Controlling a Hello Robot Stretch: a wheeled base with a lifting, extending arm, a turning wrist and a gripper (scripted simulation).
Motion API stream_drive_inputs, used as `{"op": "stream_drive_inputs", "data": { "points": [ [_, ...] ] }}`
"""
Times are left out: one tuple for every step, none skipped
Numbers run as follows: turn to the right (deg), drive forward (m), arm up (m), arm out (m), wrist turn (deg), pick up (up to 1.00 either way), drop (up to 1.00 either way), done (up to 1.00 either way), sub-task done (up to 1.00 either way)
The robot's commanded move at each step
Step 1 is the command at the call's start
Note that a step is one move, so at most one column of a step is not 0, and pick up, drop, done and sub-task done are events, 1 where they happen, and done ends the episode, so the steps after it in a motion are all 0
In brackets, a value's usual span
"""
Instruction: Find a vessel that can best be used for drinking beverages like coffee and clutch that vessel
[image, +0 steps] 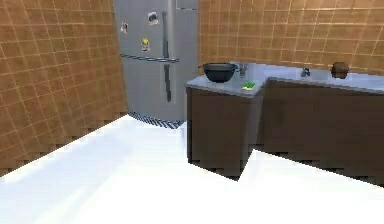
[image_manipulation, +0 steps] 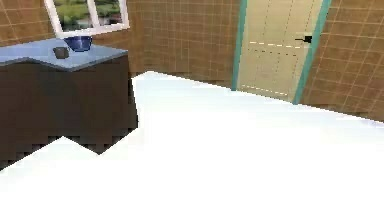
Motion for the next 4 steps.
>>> {"op": "stream_drive_inputs", "data": {
  "points": [
    [45.0, 0.00, 0.00, 0.00, 0.0, 0.00, 0.00, 0.00, 0.00],
    [24.0, 0.00, 0.00, 0.00, 0.0, 0.00, 0.00, 0.00, 0.00],
    [0.0, 1.00, 0.00, 0.00, 0.0, 0.00, 0.00, 0.00, 0.00],
    [0.0, 0.15, 0.00, 0.00, 0.0, 0.00, 0.00, 0.00, 0.00]
  ]
}}
